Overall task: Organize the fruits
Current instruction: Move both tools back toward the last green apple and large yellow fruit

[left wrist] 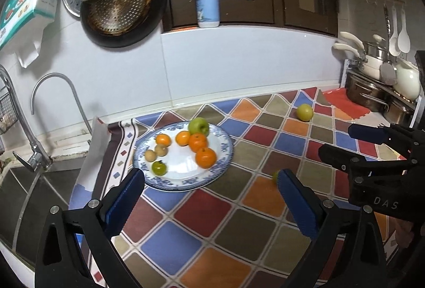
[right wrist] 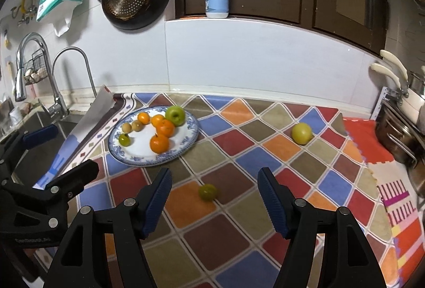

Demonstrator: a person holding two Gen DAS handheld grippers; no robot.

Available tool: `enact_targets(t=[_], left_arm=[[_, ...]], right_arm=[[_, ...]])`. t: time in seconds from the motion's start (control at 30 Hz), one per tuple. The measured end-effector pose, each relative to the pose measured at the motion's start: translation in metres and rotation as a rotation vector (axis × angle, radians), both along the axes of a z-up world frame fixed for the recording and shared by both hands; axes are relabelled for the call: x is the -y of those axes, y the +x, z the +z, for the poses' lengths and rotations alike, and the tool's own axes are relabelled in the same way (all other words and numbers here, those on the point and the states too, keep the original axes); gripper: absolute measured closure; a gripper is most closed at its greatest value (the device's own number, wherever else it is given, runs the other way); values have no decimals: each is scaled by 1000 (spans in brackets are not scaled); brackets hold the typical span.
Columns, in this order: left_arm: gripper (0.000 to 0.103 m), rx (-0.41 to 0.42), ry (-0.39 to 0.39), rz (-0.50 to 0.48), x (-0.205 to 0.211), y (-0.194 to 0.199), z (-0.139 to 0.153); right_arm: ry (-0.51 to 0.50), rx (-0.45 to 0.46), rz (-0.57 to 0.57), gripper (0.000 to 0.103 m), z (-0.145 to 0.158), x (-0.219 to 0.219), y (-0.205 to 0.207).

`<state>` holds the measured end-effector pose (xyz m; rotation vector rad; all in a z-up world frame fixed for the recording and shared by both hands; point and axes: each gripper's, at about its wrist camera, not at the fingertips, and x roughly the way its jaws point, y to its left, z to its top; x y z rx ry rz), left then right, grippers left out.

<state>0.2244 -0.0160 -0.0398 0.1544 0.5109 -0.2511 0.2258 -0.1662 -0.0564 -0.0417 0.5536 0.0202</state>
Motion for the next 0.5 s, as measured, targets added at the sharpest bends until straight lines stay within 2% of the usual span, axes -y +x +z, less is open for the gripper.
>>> enact_targets(t=[0.5], left_arm=[[11,-67,-11,-14,58,6,-22]], right_arm=[[-5,-48,14,36,-13,53,-5]])
